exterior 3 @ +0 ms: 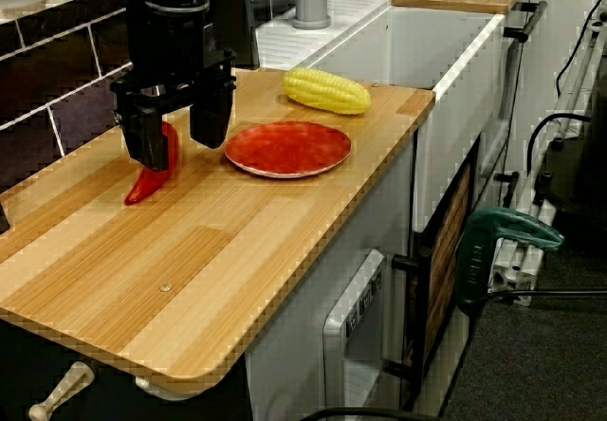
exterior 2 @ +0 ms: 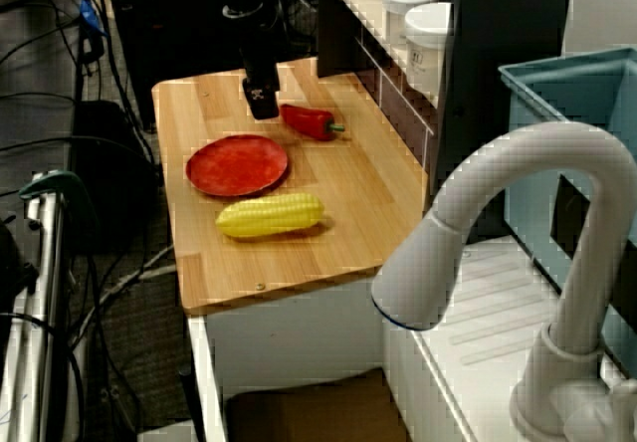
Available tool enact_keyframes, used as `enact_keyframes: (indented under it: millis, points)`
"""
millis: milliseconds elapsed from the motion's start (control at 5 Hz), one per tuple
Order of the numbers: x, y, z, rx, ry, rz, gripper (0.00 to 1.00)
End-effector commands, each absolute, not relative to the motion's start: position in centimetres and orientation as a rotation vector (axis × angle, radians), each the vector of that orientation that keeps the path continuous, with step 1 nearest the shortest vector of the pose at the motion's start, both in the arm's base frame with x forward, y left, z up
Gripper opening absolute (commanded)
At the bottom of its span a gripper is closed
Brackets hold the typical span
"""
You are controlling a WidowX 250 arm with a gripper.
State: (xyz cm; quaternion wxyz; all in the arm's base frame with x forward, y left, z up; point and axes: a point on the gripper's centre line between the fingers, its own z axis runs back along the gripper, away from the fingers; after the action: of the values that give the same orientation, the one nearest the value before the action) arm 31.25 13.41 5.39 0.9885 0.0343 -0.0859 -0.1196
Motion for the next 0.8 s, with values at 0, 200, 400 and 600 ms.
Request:
enact_keyframes:
  millis: [0, 200, 400, 600]
  points:
    - [31.3, 13.4, 5.4, 0.069, -0.172, -0.240, 1.00]
    - [31.0, 13.5, 6.2, 0.097, -0.188, -0.272, 1.00]
    - [30.1, 13.0, 7.5, 0.119, -0.225, -0.313, 1.00]
    - [29.6, 12.9, 8.0, 0.086, -0.274, -0.395, 1.00]
